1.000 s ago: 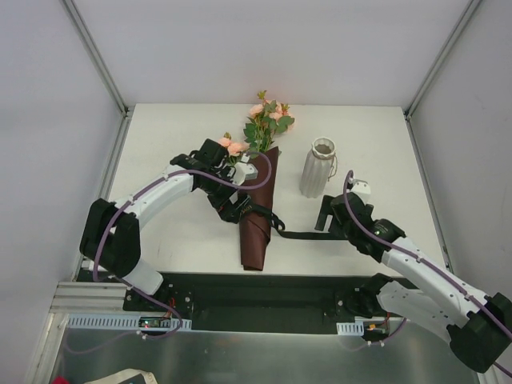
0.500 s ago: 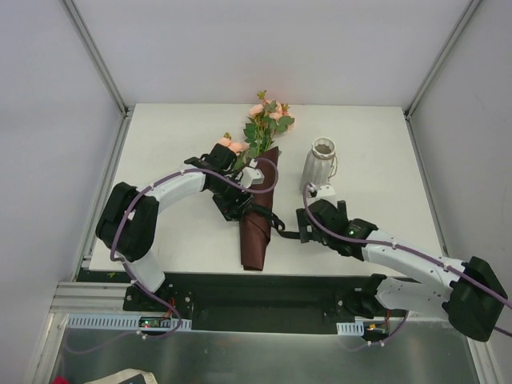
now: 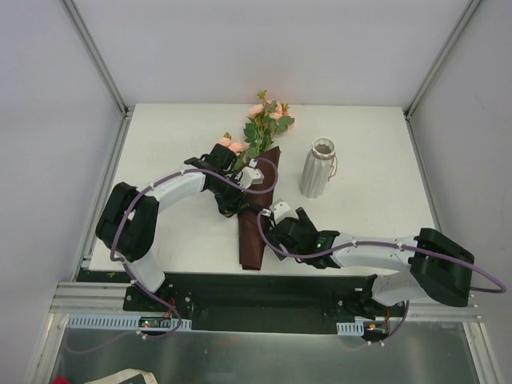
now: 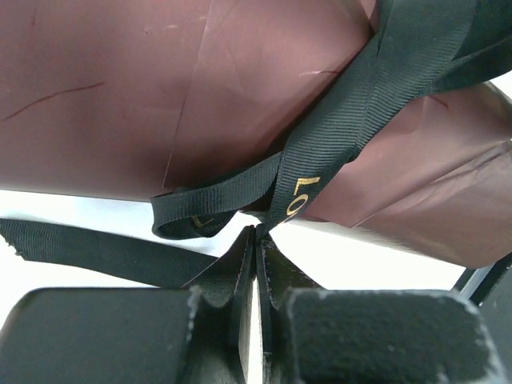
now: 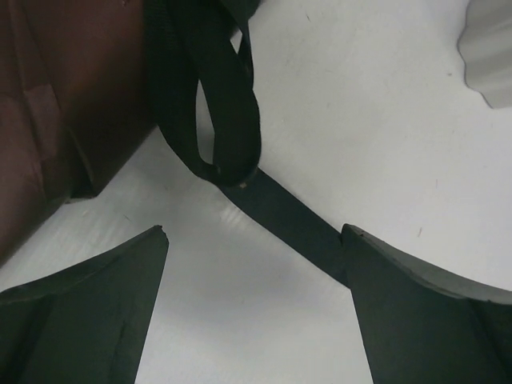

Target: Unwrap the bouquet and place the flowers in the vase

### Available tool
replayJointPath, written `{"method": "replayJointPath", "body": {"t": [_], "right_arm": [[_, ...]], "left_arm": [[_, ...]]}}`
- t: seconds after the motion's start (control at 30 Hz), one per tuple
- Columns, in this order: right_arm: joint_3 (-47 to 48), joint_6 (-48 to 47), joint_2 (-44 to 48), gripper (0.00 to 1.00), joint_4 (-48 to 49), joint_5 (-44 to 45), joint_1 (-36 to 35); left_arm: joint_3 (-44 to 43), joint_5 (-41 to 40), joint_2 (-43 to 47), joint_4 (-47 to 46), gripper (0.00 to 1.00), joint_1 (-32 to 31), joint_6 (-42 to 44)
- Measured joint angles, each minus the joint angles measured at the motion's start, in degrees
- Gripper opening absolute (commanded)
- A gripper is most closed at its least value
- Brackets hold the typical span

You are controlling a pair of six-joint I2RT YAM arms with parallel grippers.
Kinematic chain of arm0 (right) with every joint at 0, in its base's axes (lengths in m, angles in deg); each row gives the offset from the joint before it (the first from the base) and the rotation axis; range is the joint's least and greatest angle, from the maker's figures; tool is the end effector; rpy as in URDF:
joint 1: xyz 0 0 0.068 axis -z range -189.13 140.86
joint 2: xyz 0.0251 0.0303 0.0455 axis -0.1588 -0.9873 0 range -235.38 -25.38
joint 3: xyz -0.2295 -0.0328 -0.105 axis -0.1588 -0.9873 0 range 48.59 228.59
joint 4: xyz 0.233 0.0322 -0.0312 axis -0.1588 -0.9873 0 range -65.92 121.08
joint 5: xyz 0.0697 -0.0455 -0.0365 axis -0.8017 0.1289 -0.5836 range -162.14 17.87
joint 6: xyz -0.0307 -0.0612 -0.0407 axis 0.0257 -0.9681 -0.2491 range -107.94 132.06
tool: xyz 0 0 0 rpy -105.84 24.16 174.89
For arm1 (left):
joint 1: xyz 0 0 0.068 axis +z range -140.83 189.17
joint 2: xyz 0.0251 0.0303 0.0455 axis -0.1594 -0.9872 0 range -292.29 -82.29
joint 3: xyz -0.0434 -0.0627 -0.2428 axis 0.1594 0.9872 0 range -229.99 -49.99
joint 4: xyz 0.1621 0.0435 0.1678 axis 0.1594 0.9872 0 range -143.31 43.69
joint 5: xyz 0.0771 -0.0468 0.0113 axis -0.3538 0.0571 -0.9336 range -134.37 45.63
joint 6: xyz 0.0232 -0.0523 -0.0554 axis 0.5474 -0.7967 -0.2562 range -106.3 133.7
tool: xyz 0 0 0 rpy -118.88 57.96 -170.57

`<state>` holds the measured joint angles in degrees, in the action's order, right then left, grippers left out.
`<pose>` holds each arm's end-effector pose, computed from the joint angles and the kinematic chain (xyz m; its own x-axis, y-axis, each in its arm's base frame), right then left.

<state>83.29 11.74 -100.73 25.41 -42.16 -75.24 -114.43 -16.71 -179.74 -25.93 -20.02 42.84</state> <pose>0.1348 0.2196 0.1568 -0.2894 -0.6650 -0.6885 -0.6538 0.6627 -0.3652 0.2766 -0.1910 0.1703 -0.3549 0.6924 -0.6281 0.9218 0.3711 -0.1118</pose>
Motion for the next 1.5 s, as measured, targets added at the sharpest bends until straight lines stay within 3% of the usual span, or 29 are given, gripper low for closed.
{"method": "replayJointPath", "body": {"t": [0.37,0.63,0.67,0.77,0.87,1.13,1.17,1.2,1.23,1.27,1.33,1.5], "right_arm": [[2.2,-3.8,-11.6,0.79,13.2,0.3,0.0],[2.5,-2.9,-13.5,0.46,16.2,0.2,0.2],[2.2,-2.6,-13.5,0.32,16.3,0.2,0.2],[1.0,-1.7,-12.9,0.13,16.6,0.8,0.2],[-0.5,-0.9,-11.6,0.01,16.1,1.8,0.2],[-1.3,1.2,-5.6,0.01,12.5,5.7,1.0],[-1.4,1.4,-4.4,0.02,12.3,5.8,1.4],[-1.6,1.4,-3.1,0.09,12.3,5.8,2.0],[-1.7,1.4,-1.7,0.45,12.2,5.6,2.7],[-1.8,1.4,-0.6,0.66,12.3,5.5,3.1],[-1.8,1.7,0.7,0.91,12.5,4.9,4.1],[-5.4,-0.3,0.6,0.96,15.6,0.3,3.3]], "left_arm": [[0.1,-2.5,1.2,0.0,0.00,0.0,0.0],[1.2,-2.7,3.4,1.0,0.00,0.0,0.0],[1.4,-2.8,4.0,1.3,0.00,0.0,-0.1],[1.6,-2.7,5.7,2.0,0.00,0.0,-0.3],[1.6,-2.8,7.4,2.5,0.00,0.0,-1.1],[1.6,-3.1,11.0,4.3,0.00,2.2,-2.0],[1.6,-3.2,11.5,4.8,0.00,2.6,-2.1],[1.6,-3.2,12.2,5.2,0.00,3.2,-2.1],[1.6,-3.2,12.9,5.6,0.00,3.6,-2.2],[1.6,-3.2,13.6,5.9,0.00,4.0,-2.4],[1.6,-3.3,14.6,6.0,0.00,4.4,-2.6],[1.6,-3.3,14.6,6.2,0.00,4.4,-2.7]]}}
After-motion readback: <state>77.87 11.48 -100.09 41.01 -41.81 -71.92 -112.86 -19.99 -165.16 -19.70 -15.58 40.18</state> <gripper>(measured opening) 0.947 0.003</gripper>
